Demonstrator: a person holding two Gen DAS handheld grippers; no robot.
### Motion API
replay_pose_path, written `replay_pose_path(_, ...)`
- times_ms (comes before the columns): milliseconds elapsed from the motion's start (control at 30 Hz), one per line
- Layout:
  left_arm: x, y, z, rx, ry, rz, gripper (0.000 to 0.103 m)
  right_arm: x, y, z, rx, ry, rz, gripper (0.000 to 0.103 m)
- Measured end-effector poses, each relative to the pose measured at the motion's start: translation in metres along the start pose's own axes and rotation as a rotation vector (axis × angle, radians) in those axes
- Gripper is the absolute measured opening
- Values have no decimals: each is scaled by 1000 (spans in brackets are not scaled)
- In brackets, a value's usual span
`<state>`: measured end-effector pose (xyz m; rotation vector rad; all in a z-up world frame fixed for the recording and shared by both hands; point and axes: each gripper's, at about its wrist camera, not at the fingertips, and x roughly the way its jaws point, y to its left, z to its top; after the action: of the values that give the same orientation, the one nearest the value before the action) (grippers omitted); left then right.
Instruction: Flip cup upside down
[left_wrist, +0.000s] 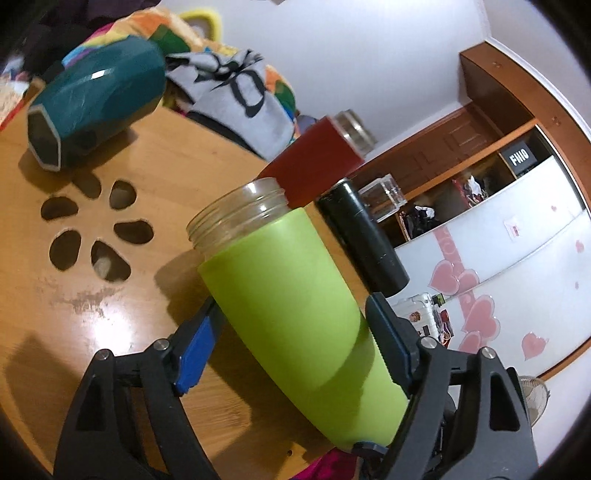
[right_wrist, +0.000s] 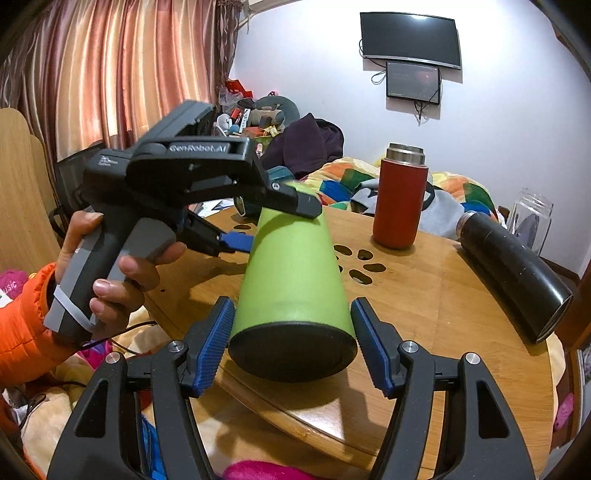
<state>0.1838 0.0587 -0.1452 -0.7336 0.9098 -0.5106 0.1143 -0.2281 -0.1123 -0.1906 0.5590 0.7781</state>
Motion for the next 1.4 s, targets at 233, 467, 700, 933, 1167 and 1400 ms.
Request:
replay_pose_path(233, -4, -3, -5, 31, 23, 64, 86, 1, -2, -1, 13, -4, 14, 61)
replay_pose_path(467, -29, -26, -19, 215, -65, 223, 89, 0, -3, -2, 25, -9, 16, 62)
replay_pose_path(700, -32, -75, -39, 491, -130, 286, 65, 5, -4, -10, 59, 12, 54, 65)
replay_pose_path(933, -21, -85, -49, 573, -113, 299, 27, 14, 3, -18, 40, 49, 25, 65)
replay_pose_path(1167, -22, -88, -50, 585, -113, 289, 21, 10, 4, -18, 40, 50, -1, 62)
replay_pose_path(1400, -35, -113, -49, 641, -174, 249, 19, -34, -5, 7, 45, -85, -42, 62)
